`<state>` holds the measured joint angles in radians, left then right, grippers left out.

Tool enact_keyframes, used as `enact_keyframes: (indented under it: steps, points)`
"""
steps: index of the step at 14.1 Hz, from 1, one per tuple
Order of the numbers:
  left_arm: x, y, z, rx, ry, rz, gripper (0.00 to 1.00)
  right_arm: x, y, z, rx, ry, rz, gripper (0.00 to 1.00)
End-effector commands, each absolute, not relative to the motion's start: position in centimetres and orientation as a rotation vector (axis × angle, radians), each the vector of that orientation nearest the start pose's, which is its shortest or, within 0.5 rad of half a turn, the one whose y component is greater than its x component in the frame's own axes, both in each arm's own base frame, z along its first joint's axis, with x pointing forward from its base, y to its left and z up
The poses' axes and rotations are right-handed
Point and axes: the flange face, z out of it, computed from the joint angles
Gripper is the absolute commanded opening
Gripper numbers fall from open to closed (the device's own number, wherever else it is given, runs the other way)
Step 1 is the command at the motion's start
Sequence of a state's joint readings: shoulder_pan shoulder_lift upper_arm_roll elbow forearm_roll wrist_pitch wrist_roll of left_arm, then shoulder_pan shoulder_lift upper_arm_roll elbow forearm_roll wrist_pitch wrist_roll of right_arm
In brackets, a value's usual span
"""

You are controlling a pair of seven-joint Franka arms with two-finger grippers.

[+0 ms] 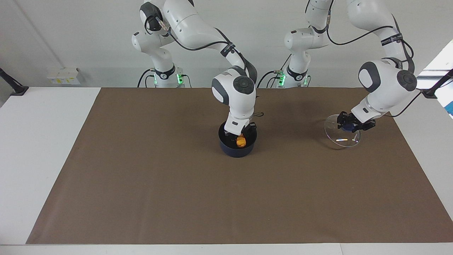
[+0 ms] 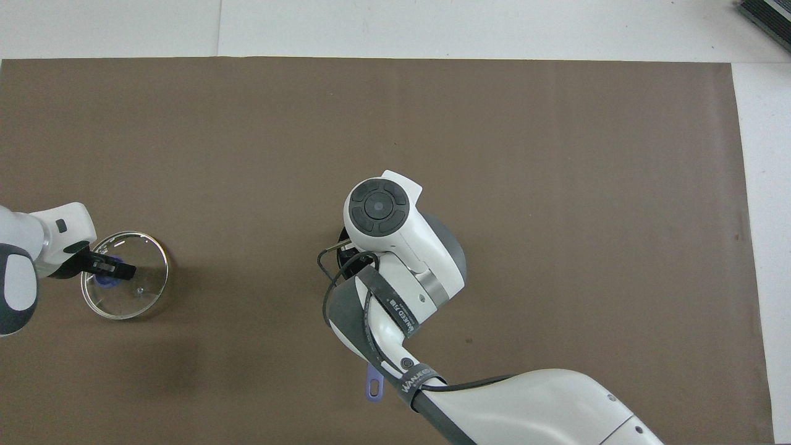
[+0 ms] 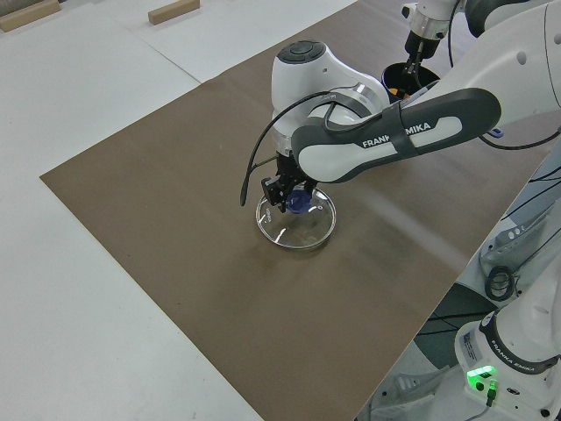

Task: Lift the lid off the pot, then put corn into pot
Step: 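Lower the yellow corn into the pot and open the right gripper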

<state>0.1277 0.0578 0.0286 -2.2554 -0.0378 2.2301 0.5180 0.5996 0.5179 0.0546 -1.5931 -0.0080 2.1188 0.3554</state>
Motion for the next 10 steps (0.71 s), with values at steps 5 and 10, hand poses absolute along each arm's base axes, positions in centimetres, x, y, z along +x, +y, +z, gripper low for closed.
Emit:
enact_keyframes:
  steps: [5,10]
  points:
    - [54.6,8.2,35.6,-3.129,0.546,-0.024,1.0,55.9,40.3,37.8,-3.063,-0.433,-0.096,1.0]
    - [57.7,4.1,40.2,-3.145,0.393,-0.087,1.0,58.3,32.6,47.1,-3.065,-0.262,-0.217,1.0]
